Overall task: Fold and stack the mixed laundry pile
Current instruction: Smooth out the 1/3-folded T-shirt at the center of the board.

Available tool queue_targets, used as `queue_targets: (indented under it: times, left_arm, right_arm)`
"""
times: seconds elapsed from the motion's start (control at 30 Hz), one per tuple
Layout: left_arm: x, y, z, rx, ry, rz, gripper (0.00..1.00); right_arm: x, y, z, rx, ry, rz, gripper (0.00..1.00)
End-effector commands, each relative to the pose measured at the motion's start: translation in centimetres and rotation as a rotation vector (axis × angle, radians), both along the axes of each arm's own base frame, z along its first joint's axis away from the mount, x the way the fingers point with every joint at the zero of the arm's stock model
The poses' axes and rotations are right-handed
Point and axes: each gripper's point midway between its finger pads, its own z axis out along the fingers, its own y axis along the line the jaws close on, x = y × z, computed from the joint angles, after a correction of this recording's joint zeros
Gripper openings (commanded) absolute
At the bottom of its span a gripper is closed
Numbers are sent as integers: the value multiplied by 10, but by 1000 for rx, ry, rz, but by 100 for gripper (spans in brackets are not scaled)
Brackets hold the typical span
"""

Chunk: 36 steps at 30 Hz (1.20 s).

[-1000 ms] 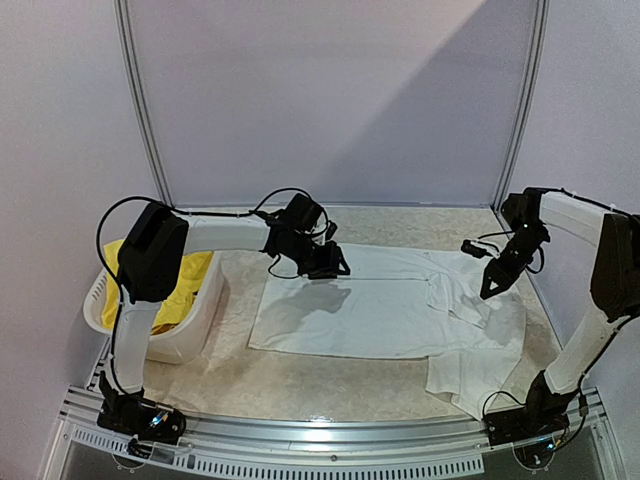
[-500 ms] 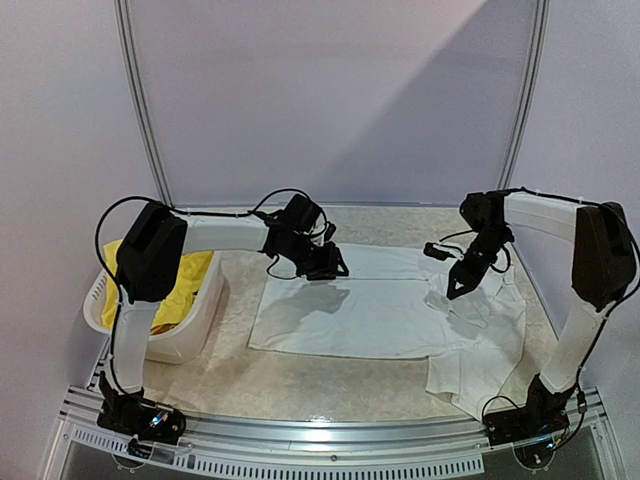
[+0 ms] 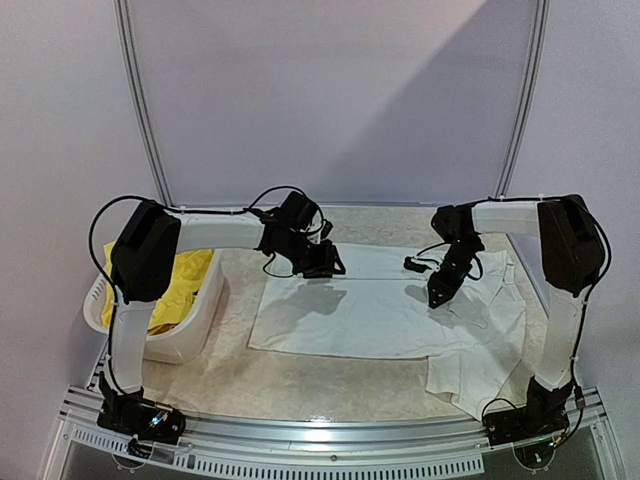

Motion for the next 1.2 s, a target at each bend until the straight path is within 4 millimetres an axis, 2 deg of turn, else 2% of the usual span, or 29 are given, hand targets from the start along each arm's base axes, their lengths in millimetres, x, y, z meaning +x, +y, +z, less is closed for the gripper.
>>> queue_targets:
  times: [0.0,0.4,0.47,0.6,0.73,0.87,1.03,1.17]
  left_arm:
    - [3,7,10,-6,-17,2,41]
    - [2,8,5,-13,0,1,41]
    - [3,7,7,-16,-1,1,41]
    - [4,7,8,-19,-2,0,41]
    - [4,7,6,-21,2,0,41]
    - [3,7,7,-21,2,-2,41]
    - [4,9,5,-20,2,0,41]
    - [5,9,4,-23,5,1,41]
  right_arm:
    - [15,2,-4,-29,-48,-16,29]
    - [16,9,-11,-74,-61,6,27]
    - [16,8,-12,-81,-63,3,23]
    - [17,8,-12,-84,-63,-3,8]
    - [18,8,-8,-85,-65,-7,0]
    - [21,10,8,-75,-85,-21,0]
    - [17,21,39,4,-99,-23,0]
    - [16,31,46,58,-70,-37,0]
